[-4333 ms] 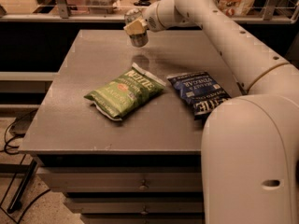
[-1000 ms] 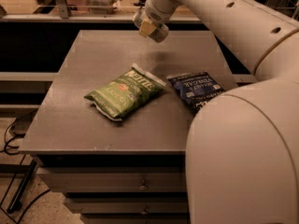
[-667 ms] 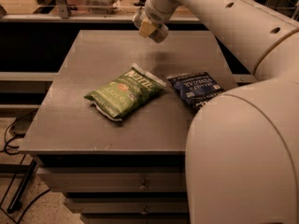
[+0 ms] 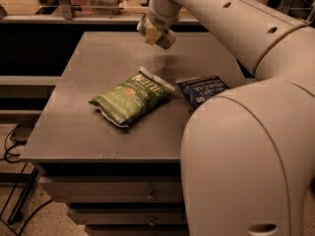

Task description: Knock 7up can over

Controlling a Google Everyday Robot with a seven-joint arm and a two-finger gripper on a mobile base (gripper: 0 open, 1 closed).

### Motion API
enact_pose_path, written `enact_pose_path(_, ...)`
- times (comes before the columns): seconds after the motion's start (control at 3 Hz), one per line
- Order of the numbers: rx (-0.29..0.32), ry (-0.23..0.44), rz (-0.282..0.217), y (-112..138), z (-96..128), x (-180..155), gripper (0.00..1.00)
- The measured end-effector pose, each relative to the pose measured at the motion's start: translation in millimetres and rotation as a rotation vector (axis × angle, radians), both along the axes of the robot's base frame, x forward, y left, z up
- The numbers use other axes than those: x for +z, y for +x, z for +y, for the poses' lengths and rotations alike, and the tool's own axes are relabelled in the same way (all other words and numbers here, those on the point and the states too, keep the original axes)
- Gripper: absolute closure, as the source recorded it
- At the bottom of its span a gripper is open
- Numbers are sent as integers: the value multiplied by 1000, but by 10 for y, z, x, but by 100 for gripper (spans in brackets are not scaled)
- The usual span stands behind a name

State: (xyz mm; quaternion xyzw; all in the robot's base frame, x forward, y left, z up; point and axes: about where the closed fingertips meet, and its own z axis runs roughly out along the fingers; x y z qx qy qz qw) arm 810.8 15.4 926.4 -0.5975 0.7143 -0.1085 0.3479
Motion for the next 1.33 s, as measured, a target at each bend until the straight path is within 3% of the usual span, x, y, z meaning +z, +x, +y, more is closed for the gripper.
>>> enact_pose_path(0.67, 14, -119, 68, -72, -63, -318, 100)
enact_pose_path(1.0, 18, -107, 109, -110, -79, -437, 84)
enact_pose_path(1.33, 34, -44, 148, -163, -87, -521, 60)
